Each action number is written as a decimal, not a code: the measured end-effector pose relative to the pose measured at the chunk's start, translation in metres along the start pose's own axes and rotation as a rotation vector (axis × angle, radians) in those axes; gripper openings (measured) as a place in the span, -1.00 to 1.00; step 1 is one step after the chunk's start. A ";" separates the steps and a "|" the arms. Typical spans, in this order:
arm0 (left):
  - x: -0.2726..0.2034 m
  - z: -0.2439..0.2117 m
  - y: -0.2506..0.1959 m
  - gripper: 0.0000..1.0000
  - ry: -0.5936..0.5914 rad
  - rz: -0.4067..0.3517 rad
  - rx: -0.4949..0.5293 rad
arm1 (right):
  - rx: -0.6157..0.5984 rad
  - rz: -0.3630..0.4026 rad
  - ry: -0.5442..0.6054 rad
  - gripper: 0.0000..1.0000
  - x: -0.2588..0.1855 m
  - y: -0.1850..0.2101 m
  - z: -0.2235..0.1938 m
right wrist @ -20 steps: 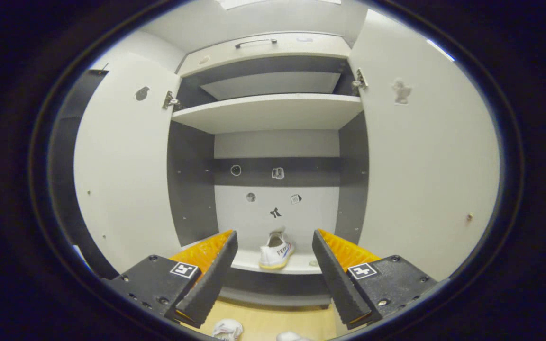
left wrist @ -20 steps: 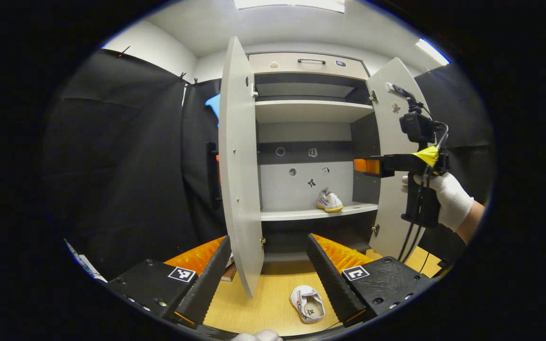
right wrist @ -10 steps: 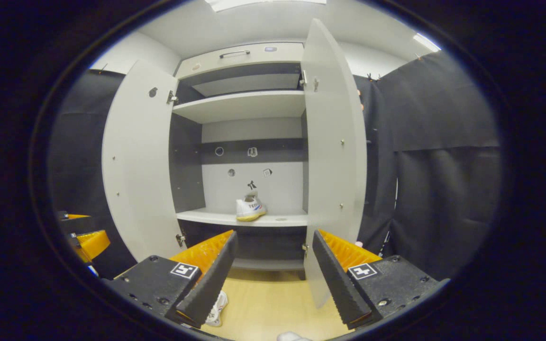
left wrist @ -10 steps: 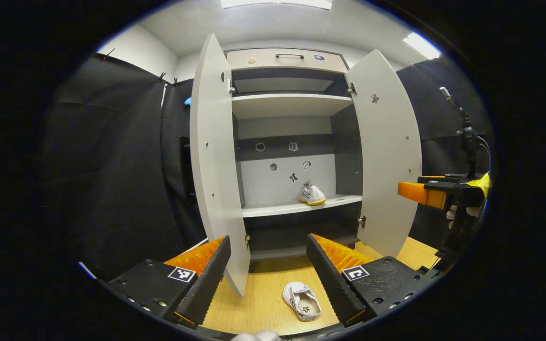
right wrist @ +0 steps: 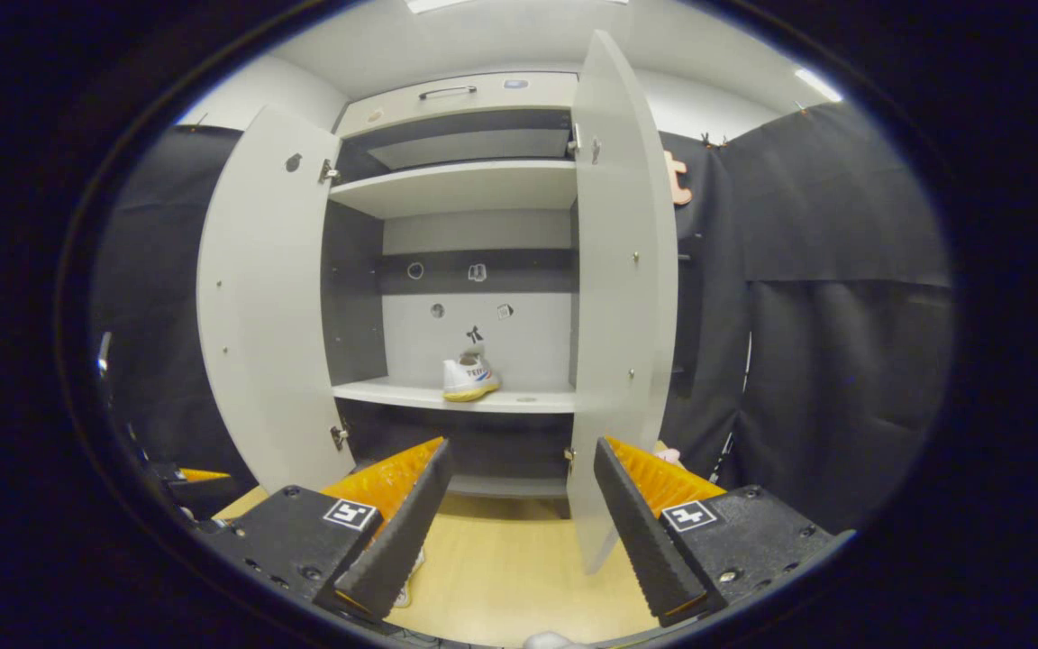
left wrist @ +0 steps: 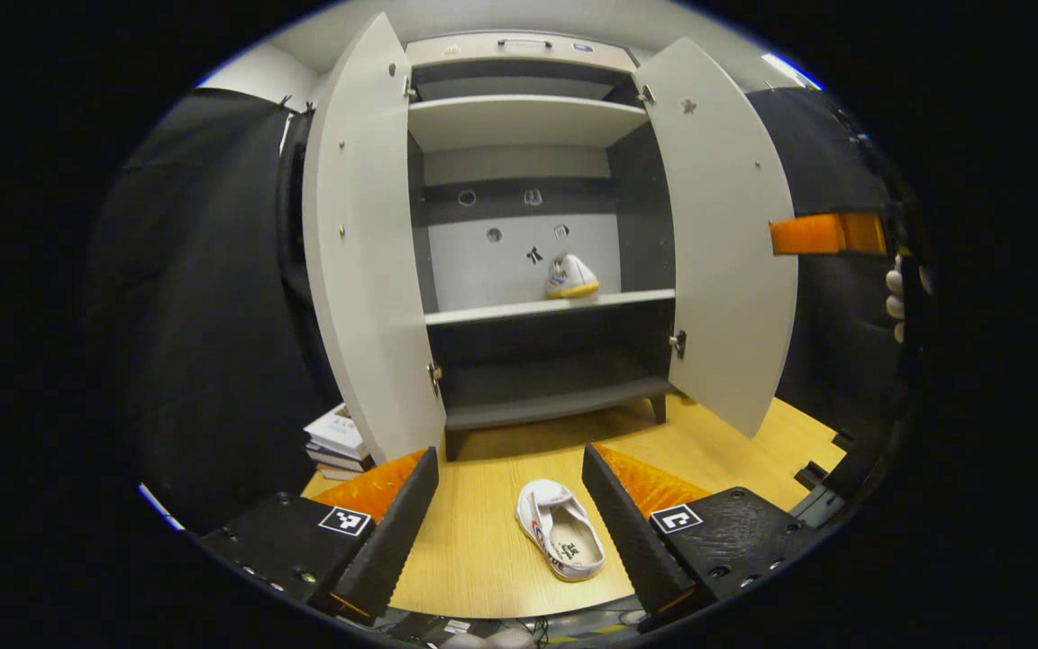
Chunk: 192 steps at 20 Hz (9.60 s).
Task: Grab one shoe with the right hand and put it into the shoe cabinet, grab the other shoe with the left hand and put it into the shoe cabinet; then close the right door with the right hand and the left door with the left hand.
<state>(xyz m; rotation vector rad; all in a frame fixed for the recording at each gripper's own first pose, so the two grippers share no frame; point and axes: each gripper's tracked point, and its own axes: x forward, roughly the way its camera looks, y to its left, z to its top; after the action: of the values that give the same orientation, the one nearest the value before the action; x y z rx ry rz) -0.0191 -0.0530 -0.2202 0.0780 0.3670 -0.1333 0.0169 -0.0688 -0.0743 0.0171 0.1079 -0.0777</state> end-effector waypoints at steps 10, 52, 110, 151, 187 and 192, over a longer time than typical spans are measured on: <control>0.086 -0.162 -0.017 0.94 0.276 -0.019 0.027 | -0.047 -0.029 0.146 1.00 -0.010 -0.003 -0.039; 0.146 0.079 0.060 -0.77 0.060 0.157 -0.046 | 0.007 0.117 0.105 1.00 0.036 0.035 -0.011; 0.188 0.291 -0.007 0.93 -0.294 0.126 -0.021 | -0.019 0.186 -0.006 1.00 0.057 0.043 0.046; -0.058 0.164 -0.081 0.93 -0.306 0.211 -0.099 | 0.052 -0.155 -0.077 0.97 0.052 -0.199 0.096; -0.074 0.157 -0.019 0.92 -0.298 0.215 -0.062 | 0.016 0.174 -0.057 0.99 0.063 0.018 0.084; -0.075 0.152 0.007 1.00 -0.300 0.191 -0.054 | -0.007 0.114 -0.041 0.99 0.033 0.019 0.067</control>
<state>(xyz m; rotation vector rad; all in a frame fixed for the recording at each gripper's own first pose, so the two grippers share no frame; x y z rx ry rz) -0.0335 -0.0526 -0.0513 0.0382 0.0623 0.0544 0.0587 -0.0534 -0.0111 0.0144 0.0664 0.0360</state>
